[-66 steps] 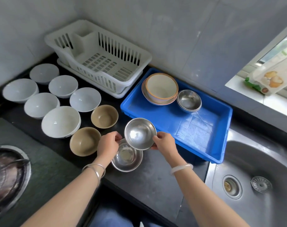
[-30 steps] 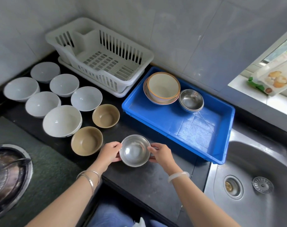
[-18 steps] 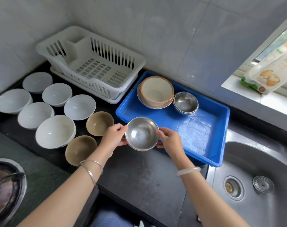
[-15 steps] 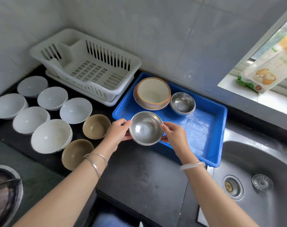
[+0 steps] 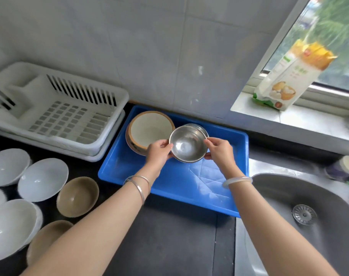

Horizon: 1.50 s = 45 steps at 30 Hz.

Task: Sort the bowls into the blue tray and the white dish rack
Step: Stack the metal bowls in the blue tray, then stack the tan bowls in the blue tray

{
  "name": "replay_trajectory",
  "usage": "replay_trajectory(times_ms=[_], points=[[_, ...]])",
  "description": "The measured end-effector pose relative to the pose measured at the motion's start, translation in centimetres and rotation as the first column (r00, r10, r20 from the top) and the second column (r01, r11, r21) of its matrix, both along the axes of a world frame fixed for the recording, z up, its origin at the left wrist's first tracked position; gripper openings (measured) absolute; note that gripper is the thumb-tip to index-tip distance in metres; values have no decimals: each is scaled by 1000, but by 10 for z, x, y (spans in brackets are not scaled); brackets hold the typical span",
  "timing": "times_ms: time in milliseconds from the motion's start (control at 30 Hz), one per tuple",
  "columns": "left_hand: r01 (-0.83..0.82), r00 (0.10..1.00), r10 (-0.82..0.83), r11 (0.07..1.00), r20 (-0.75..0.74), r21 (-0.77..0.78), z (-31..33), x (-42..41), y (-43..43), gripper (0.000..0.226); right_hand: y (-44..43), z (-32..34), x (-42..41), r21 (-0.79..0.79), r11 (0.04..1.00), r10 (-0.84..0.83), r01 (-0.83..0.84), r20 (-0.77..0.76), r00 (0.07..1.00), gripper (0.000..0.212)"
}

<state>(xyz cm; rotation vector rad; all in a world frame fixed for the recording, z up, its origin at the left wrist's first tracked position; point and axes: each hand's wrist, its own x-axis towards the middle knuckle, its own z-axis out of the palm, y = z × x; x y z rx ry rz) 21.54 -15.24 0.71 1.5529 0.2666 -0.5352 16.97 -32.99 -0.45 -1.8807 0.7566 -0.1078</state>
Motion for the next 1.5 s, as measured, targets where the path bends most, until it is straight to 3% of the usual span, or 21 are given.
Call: replay_trajectory(times_ms=[200,400,767,1200,1367,1500], points=[[81,970,-146,947,192,311,-11,23,-43,41,-30,-13,26,-46,997,-55,54,-24,998,18],[115,944,-252,855,211,506,-22,30,-66,42,-39,-25,41,-85,995,-56,50,-71,996,21],[128,943,-273,826,191,549,-38,23,-74,50,-30,-40,42,-242,968,36,-61,-109,993,21],[199,889,-388,806,243,557,-44,0,-57,60,-12,-42,20,-230,963,114,-141,-127,985,32],[254,848,-472,761,241,596,-37,-12,-39,53,-9,-27,5,-228,965,87,-128,-184,979,42],[212,841,-456,772,290,600,-28,-33,-13,46,4,-15,-19,-262,954,102,-145,-171,980,36]])
